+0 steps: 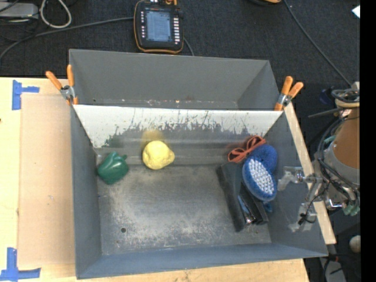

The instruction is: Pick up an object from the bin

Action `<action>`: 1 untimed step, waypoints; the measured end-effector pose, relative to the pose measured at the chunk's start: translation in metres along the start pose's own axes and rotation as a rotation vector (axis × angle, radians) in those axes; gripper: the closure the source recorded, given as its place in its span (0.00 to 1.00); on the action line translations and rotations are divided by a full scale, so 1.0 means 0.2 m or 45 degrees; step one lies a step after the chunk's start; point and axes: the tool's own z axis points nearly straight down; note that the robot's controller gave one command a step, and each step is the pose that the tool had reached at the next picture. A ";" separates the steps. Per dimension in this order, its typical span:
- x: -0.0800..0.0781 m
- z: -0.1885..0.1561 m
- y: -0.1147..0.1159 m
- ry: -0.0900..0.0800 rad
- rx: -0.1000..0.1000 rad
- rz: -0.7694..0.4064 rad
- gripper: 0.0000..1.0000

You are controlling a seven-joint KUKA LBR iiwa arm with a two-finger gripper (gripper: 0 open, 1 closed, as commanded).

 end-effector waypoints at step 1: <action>-0.01 -0.02 0.00 -0.009 0.002 -0.007 0.00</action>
Offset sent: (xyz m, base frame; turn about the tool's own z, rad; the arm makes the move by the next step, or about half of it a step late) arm 0.0543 0.0158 -0.1535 0.3412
